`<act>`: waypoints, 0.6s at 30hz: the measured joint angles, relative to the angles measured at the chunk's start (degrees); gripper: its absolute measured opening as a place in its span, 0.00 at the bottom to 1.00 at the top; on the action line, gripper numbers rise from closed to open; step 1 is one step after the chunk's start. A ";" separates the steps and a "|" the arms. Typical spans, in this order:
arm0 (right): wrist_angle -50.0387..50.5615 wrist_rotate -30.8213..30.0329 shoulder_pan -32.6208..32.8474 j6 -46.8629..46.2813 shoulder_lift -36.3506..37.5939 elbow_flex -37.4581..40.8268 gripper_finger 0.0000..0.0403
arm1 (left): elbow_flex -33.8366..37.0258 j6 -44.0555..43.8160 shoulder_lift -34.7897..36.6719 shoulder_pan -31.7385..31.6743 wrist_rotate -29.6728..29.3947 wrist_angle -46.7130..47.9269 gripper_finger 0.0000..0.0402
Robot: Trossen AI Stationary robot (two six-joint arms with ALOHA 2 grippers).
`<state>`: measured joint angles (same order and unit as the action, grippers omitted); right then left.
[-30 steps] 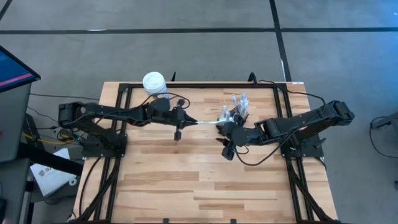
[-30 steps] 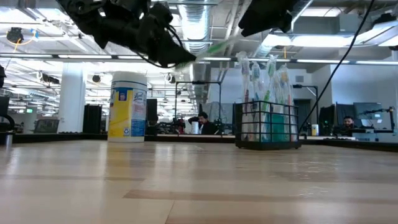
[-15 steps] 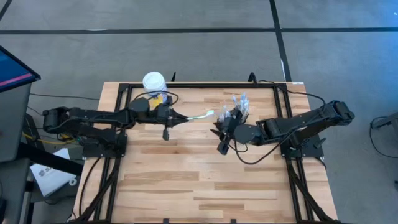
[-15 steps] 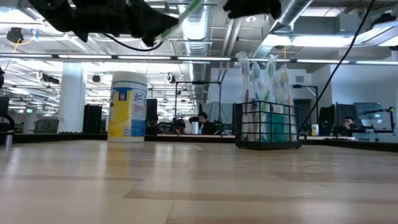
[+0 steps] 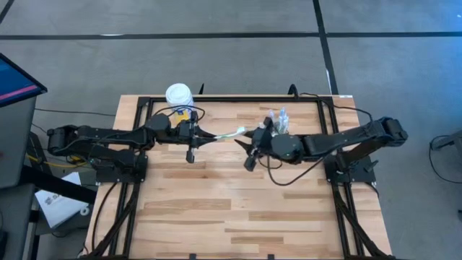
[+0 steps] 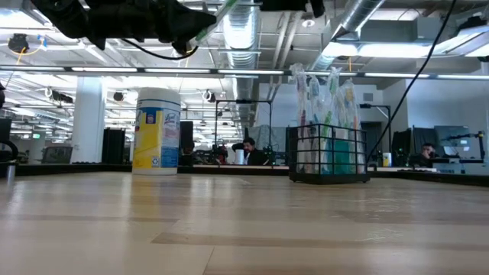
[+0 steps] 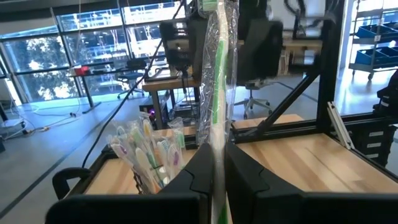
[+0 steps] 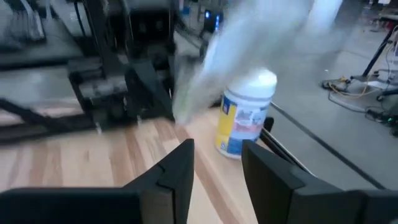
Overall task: Pick & Place toothbrushing station
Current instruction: Put the green toothbrush into the mesh organizer
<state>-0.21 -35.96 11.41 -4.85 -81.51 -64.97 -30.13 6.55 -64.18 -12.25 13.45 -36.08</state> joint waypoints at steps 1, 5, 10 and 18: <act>-0.40 0.43 -0.05 0.87 -0.39 0.20 0.31 | 0.00 0.00 0.00 0.00 -0.01 -0.08 0.03; -5.10 1.37 -0.66 3.54 -2.18 -0.02 0.31 | 0.00 0.00 -0.04 0.00 -0.02 -0.13 0.03; -7.64 1.37 -1.37 5.32 -3.36 0.07 0.31 | 0.00 0.00 -0.04 0.00 -0.02 -0.10 0.03; -9.82 1.44 -2.02 7.00 -3.26 0.04 0.31 | 0.00 0.00 -0.02 0.00 -0.06 -0.26 0.03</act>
<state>-10.03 -34.52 9.39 2.15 -84.77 -64.93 -30.13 6.55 -64.20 -12.25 13.39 -36.34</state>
